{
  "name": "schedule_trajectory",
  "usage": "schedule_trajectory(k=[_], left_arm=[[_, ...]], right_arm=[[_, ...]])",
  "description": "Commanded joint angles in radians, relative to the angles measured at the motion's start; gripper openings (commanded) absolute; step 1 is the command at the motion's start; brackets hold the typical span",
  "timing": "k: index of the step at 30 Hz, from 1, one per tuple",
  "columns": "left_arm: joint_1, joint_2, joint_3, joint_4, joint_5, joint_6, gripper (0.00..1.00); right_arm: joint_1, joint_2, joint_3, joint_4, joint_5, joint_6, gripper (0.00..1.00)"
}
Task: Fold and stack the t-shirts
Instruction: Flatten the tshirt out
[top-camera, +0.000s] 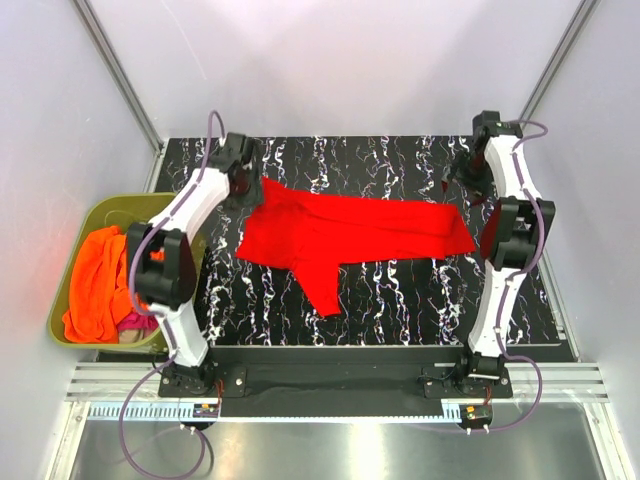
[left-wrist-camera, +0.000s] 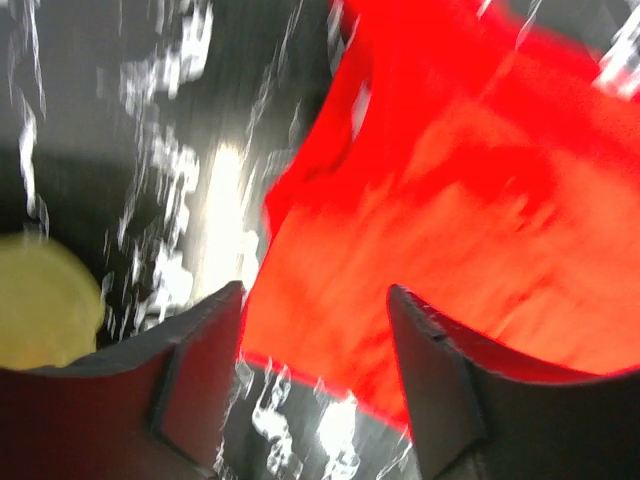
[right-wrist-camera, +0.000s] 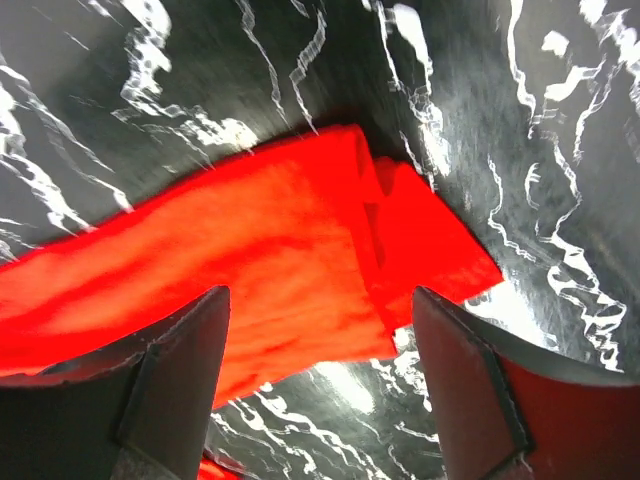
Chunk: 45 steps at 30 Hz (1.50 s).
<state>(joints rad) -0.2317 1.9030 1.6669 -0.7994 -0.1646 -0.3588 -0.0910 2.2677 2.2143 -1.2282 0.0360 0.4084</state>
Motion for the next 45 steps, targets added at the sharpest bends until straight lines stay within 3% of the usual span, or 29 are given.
schedule_trajectory(k=[1, 5, 8, 14, 21, 40, 45], left_arm=[[0.006, -0.172, -0.186, 0.025, 0.034, -0.037, 0.58], [0.008, -0.258, -0.361, 0.051, 0.007, -0.092, 0.49], [0.014, -0.272, -0.421, 0.092, -0.038, -0.120, 0.43], [0.071, -0.128, -0.394, 0.111, -0.030, -0.175, 0.41], [0.111, -0.042, -0.371, 0.126, -0.016, -0.175, 0.39], [0.115, -0.131, -0.496, 0.140, 0.059, -0.167, 0.41], [0.117, -0.084, -0.500, 0.152, 0.073, -0.164, 0.40]], right_arm=[[0.011, -0.149, -0.147, 0.021, -0.065, -0.011, 0.80], [0.011, -0.353, -0.538, 0.205, -0.188, 0.016, 0.74], [0.011, -0.465, -0.704, 0.268, -0.269, 0.032, 0.68], [0.011, -0.570, -0.867, 0.317, -0.318, 0.046, 0.65], [0.011, -0.603, -0.897, 0.325, -0.335, 0.046, 0.65], [0.011, -0.563, -0.915, 0.349, -0.351, 0.040, 0.65], [0.011, -0.556, -0.912, 0.352, -0.357, 0.041, 0.65]])
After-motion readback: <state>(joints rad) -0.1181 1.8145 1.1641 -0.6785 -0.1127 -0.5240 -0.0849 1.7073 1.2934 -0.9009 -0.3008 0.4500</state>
